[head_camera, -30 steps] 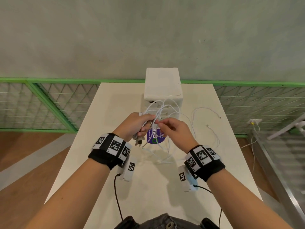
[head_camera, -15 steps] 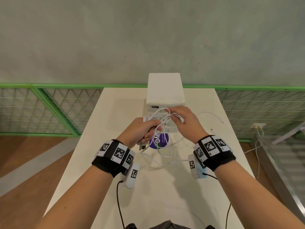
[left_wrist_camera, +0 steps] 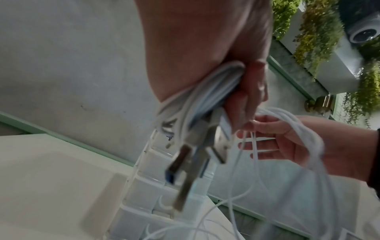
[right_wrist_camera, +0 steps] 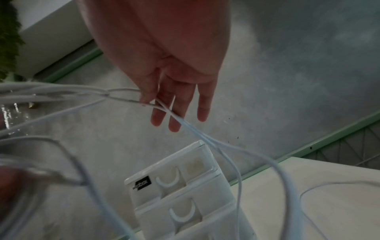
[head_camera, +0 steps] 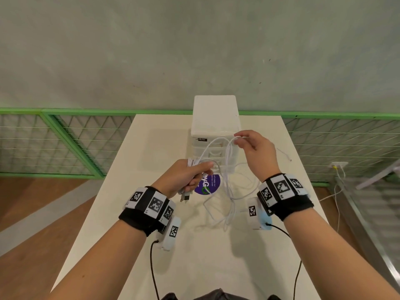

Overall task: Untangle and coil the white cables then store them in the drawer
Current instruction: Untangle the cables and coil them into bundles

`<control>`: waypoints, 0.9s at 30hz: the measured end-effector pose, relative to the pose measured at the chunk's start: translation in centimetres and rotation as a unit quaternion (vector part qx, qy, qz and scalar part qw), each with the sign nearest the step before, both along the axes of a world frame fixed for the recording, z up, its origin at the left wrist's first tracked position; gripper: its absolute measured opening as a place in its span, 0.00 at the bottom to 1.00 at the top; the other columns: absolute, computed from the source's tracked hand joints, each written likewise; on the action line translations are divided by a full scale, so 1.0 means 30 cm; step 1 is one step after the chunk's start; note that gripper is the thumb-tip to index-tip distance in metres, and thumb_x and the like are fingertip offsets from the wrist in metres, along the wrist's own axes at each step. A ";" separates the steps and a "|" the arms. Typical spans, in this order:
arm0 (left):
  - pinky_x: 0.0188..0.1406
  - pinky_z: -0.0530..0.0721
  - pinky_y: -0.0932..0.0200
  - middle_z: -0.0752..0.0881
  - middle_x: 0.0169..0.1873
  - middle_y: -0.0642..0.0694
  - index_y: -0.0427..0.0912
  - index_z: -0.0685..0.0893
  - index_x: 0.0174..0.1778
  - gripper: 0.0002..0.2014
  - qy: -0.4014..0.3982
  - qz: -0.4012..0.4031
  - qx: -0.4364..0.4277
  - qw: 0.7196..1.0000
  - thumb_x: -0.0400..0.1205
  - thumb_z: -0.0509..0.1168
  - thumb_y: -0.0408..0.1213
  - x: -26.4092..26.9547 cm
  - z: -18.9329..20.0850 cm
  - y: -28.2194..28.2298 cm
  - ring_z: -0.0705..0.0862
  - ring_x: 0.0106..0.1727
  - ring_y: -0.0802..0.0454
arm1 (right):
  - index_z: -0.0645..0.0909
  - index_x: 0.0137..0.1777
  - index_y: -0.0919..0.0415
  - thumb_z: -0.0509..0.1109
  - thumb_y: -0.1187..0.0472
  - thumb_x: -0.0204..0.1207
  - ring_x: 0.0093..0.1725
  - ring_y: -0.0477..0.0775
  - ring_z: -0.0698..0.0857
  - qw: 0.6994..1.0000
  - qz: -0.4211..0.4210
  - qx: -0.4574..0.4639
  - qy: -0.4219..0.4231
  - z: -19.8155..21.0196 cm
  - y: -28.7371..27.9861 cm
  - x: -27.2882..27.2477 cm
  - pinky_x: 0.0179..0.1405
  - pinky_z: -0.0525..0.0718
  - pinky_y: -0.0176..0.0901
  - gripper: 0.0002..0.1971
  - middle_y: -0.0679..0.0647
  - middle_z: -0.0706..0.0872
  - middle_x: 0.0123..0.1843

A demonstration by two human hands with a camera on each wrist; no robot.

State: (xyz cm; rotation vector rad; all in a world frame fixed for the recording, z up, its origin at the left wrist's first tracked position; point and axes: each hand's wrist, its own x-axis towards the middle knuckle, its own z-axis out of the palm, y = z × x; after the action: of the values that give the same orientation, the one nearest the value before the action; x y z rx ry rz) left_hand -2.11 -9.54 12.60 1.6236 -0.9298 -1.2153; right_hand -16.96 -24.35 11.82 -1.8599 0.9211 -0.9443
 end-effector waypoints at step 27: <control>0.13 0.60 0.69 0.66 0.14 0.49 0.33 0.85 0.40 0.15 -0.008 0.071 -0.011 0.997 0.83 0.64 0.43 0.036 -0.036 0.027 0.61 0.13 0.55 | 0.87 0.46 0.53 0.73 0.55 0.72 0.38 0.39 0.80 0.998 0.036 -0.015 0.049 0.015 0.047 -0.007 0.42 0.75 0.26 0.05 0.45 0.87 0.39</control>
State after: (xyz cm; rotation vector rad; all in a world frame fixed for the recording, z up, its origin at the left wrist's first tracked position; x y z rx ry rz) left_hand -1.03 -8.72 11.52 1.6555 -0.8202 -1.0931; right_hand -17.17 -22.93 12.28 -1.9659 0.8964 -0.8338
